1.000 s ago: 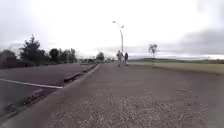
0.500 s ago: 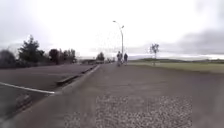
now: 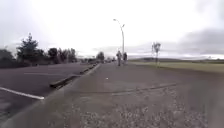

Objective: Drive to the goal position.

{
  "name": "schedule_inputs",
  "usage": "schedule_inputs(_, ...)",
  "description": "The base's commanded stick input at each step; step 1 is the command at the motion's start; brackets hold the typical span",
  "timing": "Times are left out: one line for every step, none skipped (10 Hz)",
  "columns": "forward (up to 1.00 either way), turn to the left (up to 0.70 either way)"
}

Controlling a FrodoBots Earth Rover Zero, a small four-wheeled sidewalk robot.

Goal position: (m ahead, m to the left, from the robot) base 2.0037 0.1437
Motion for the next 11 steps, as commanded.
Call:
schedule_inputs(1.0,0.0)
schedule_inputs(1.0,0.0)
schedule_inputs(1.0,0.0)
schedule_inputs(1.0,0.0)
schedule_inputs(1.0,0.0)
schedule_inputs(1.0,0.0)
schedule_inputs(1.0,0.0)
schedule_inputs(1.0,0.0)
schedule_inputs(1.0,0.0)
schedule_inputs(1.0,0.0)
schedule_inputs(1.0,0.0)
